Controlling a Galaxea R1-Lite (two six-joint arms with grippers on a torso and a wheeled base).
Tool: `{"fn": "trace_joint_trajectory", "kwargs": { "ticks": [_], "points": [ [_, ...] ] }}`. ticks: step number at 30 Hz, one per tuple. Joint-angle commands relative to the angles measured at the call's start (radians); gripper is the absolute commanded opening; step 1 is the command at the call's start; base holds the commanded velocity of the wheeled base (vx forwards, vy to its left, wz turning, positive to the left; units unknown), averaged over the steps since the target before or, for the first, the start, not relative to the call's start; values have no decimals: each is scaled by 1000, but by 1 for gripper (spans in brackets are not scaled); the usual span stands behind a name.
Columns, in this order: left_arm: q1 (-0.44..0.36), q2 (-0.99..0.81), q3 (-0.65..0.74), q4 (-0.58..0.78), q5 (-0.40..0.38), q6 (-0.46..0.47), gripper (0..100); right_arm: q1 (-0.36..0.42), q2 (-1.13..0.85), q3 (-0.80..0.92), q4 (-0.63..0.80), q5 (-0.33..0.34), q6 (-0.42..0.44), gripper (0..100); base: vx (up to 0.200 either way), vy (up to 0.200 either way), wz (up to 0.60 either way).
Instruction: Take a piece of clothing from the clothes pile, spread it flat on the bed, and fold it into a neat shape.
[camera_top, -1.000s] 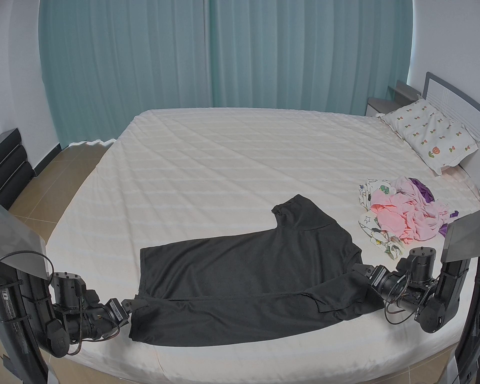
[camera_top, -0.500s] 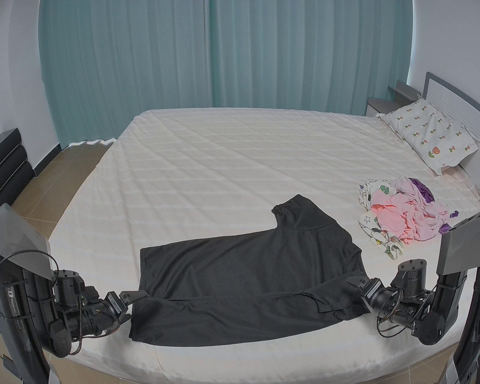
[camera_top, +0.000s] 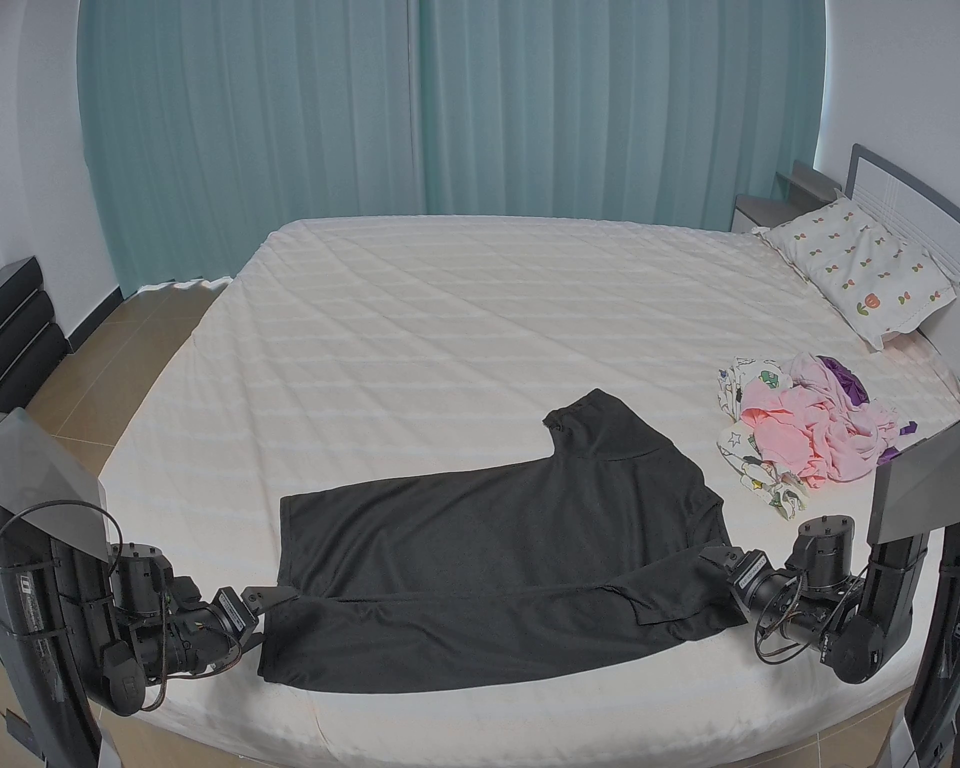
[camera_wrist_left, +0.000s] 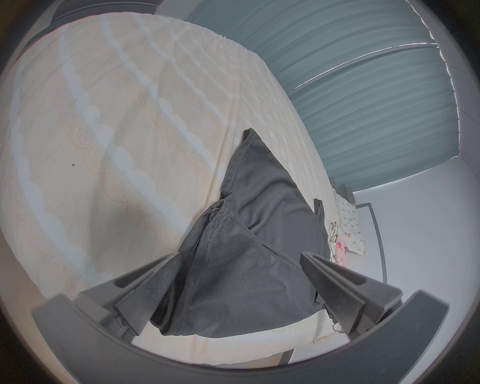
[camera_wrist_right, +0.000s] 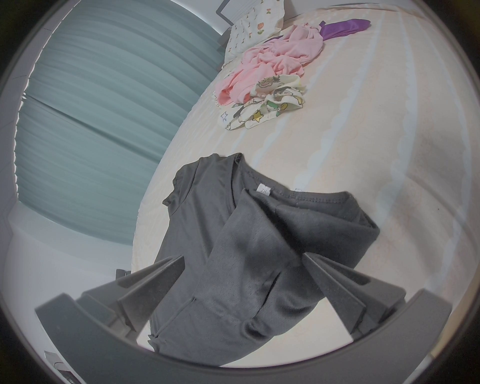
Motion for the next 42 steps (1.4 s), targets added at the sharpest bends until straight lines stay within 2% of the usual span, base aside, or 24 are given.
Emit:
{"fn": "trace_joint_trajectory", "kwargs": {
  "ticks": [1, 17, 18, 24, 35, 39, 42],
  "points": [
    [0, 9, -4, -9, 1, 0, 100, -15, 42, -15, -6, 2, -3, 100, 0, 0, 0],
    [0, 10, -7, -9, 1, 0, 100, 1, 100, -65, -6, 13, -20, 100, 0, 0, 0],
    [-1, 10, -7, -9, 1, 0, 100, 4, 105, -64, -6, 14, -21, 0, 0, 0, 0],
    [-1, 12, -7, -9, 1, 0, 100, 33, 65, -12, -9, 8, -29, 0, 0, 0, 0],
    [-1, 13, -7, -9, 1, 0, 100, 35, 38, 34, -64, 7, -43, 0, 0, 0, 0],
    [-1, 13, -7, -9, 1, 0, 100, 35, -8, 31, -56, 24, -44, 0, 0, 0, 0],
    [-1, 13, -7, -9, 1, 0, 100, 27, -67, 33, -35, 105, -44, 0, 0, 0, 0]
  ]
}}
